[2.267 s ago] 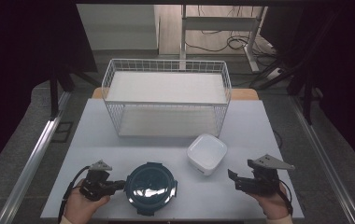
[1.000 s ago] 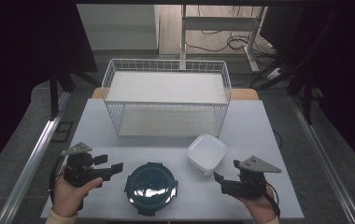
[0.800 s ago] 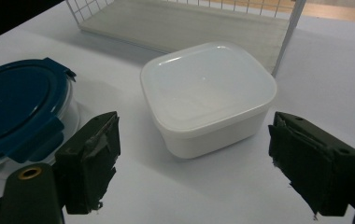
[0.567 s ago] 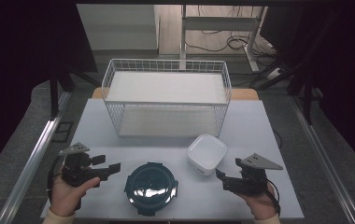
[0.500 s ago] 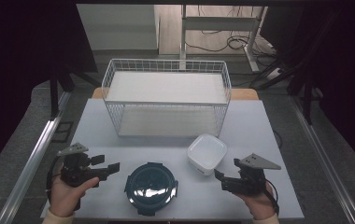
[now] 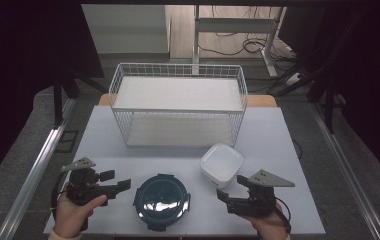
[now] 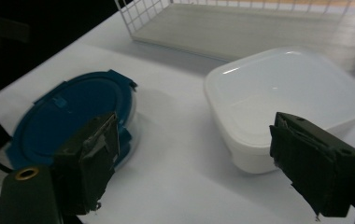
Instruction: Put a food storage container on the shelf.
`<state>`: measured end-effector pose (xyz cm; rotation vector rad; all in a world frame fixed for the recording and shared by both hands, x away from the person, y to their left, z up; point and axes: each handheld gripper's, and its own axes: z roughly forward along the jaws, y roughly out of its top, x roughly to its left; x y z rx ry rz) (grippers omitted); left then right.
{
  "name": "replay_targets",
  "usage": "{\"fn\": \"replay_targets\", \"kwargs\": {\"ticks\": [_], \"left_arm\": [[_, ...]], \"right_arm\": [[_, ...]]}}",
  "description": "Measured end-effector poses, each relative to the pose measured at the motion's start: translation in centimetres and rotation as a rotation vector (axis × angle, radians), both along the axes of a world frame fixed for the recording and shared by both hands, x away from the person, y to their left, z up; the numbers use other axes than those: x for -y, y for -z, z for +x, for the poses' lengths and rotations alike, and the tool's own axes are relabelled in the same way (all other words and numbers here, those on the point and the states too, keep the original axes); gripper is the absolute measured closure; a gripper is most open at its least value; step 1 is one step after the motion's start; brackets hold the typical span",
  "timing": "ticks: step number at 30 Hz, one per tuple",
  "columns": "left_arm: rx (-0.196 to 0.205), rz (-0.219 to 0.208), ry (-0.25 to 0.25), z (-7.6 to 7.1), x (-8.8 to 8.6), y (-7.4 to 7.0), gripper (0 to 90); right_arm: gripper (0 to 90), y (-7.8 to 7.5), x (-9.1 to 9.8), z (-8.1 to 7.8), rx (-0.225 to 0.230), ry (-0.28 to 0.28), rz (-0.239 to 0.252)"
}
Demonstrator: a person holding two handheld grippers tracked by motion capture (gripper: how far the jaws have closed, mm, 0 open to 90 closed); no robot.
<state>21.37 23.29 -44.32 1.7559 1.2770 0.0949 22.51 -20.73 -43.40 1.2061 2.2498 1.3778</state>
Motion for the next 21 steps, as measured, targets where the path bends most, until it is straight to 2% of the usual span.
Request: {"fn": "replay_targets", "kwargs": {"ticks": [2,3,4,5,7,9,11,12,13,16,18,19,21], "left_arm": [[-0.008,-0.005,0.001,0.0,-0.1,0.3,18.7],[-0.012,-0.024,0.003,-0.1,-0.3,0.6,18.4],[-0.012,-0.024,0.003,-0.1,-0.3,0.6,18.1],[-0.018,-0.040,0.004,-0.1,-0.4,0.7,17.7],[-0.028,-0.062,0.011,0.0,-0.3,1.0,17.3],[-0.039,-0.063,0.019,0.1,-0.1,1.2,16.8],[-0.048,-0.058,0.032,0.3,0.2,1.5,15.5],[-0.063,-0.064,0.041,0.4,0.5,1.8,14.4],[-0.063,-0.064,0.041,0.4,0.5,1.8,14.1],[-0.099,-0.078,0.053,0.5,0.8,2.5,13.0],[-0.104,-0.087,0.054,0.4,0.9,2.7,13.0],[-0.120,-0.106,0.069,0.3,1.1,3.2,13.0],[-0.128,-0.117,0.072,0.2,1.2,3.4,12.9]], "right_arm": [[16.0,0.2,-0.7,0.2,-0.047,-0.008,0.048],[16.1,0.2,-1.1,0.3,-0.055,-0.010,0.057],[16.1,0.2,-1.1,0.3,-0.055,-0.010,0.057],[16.2,0.2,-2.2,0.2,-0.073,-0.026,0.064],[16.2,0.2,-2.8,0.3,-0.078,-0.034,0.066],[15.6,0.4,-4.0,0.6,-0.108,-0.049,0.070],[15.3,0.9,-5.1,1.1,-0.153,-0.049,0.084],[15.2,1.6,-6.0,1.5,-0.194,-0.048,0.090],[15.2,1.6,-6.0,1.5,-0.194,-0.048,0.090],[14.8,3.2,-7.2,1.6,-0.259,-0.053,0.101],[14.8,3.5,-7.2,1.5,-0.272,-0.053,0.100],[14.9,4.2,-7.1,1.3,-0.293,-0.051,0.116],[14.9,4.5,-7.1,1.2,-0.310,-0.049,0.130]]}}
